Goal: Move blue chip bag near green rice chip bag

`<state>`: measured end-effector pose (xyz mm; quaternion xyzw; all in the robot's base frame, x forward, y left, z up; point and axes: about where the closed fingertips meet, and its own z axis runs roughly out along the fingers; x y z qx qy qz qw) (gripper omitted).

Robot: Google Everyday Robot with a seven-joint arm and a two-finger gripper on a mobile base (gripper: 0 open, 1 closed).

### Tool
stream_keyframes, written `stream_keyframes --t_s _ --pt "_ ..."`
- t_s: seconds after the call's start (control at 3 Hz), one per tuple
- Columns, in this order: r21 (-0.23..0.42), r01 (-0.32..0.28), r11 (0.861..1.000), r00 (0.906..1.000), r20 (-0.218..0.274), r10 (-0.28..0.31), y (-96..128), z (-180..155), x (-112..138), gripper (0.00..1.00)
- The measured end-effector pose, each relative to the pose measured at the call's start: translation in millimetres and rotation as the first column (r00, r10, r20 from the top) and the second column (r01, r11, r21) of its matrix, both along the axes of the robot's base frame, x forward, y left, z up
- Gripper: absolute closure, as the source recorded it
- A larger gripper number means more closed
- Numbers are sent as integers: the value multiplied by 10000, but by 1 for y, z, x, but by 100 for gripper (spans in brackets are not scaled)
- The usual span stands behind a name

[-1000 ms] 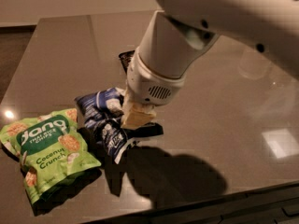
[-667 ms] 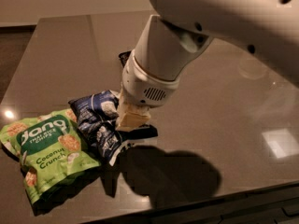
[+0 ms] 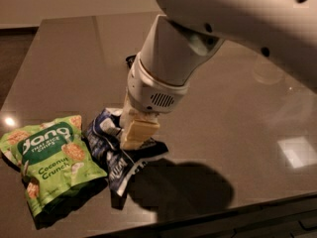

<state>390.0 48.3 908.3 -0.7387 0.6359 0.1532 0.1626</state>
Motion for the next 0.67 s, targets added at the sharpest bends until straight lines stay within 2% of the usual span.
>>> stream_keyframes --t_s 0.33,0.67 --pt "0 -19 10000 10000 39 19 1 1 -1 0" --pt "0 -24 10000 10000 49 24 1 2 -1 0"
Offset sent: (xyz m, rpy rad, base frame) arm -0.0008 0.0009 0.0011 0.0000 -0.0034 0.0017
